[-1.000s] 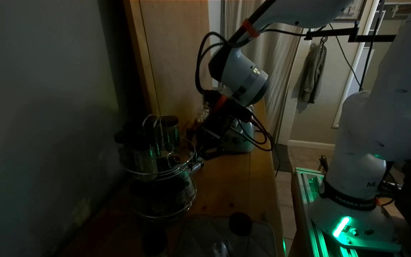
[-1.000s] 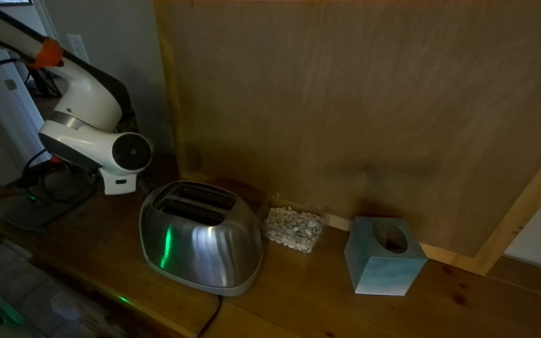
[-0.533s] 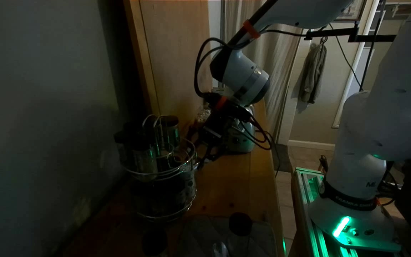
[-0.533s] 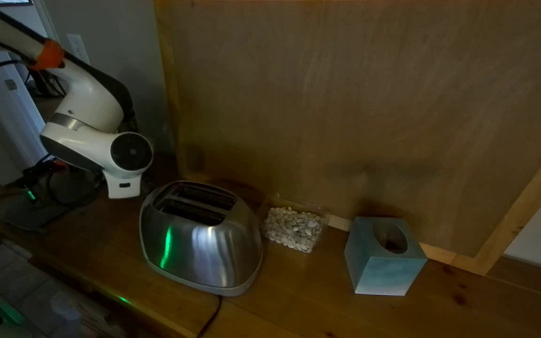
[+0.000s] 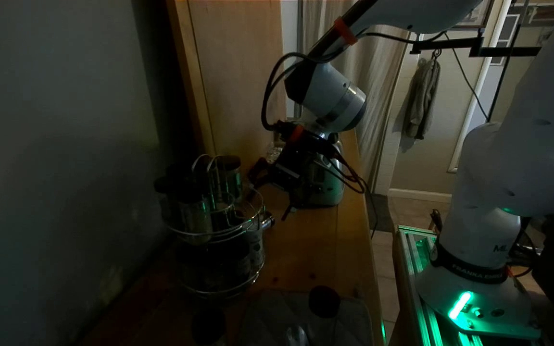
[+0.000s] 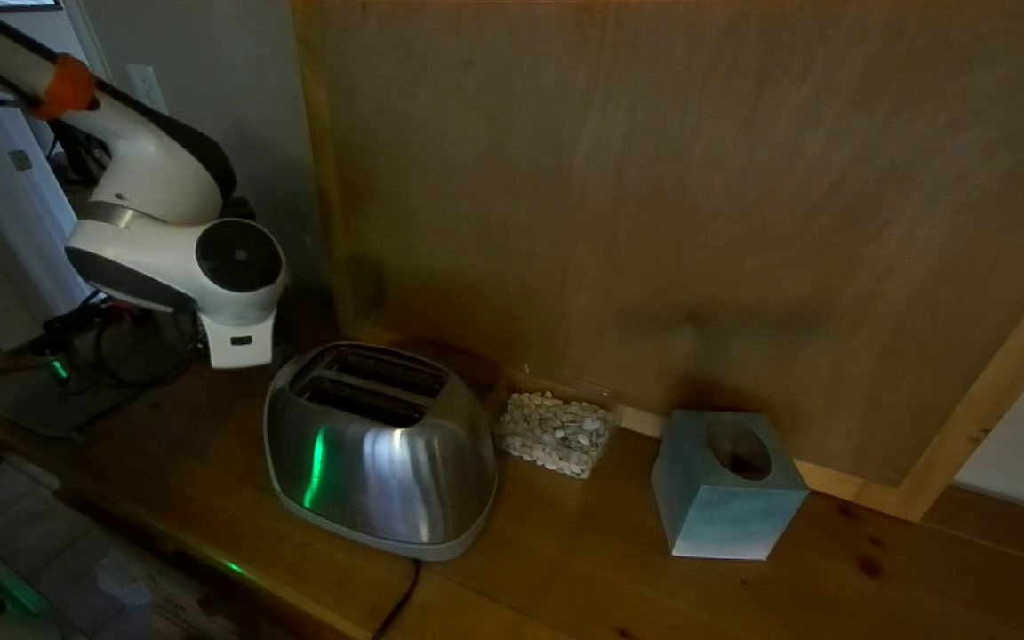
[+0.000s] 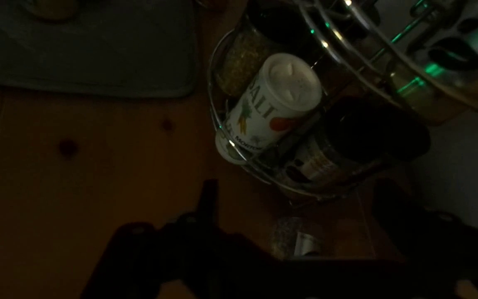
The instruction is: Move the white bottle from the top rack to the bottom rack
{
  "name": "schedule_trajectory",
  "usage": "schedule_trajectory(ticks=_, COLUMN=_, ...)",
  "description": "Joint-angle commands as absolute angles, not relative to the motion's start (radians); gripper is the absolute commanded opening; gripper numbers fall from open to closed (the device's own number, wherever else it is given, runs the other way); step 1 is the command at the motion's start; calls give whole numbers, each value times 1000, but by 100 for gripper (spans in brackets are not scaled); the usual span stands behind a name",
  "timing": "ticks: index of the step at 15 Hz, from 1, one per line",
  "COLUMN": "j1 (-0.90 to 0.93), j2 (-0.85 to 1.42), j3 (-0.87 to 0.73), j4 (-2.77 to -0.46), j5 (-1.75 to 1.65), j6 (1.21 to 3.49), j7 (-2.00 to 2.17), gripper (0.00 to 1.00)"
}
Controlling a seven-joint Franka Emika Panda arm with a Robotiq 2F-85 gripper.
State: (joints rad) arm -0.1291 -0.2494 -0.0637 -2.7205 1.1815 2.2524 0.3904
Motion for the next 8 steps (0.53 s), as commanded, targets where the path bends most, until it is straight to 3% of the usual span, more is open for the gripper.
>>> schedule_trajectory(ticks=1, j1=-154, j2=-419, j3=-24, j4=-2765, j5=1005, j6=2301, j7=565, gripper=100)
schedule_trajectory(ticks=8, j1=-205, j2=-651, j3=37, j4=-2746, j5=688, j6=2248, j7=803, gripper=100)
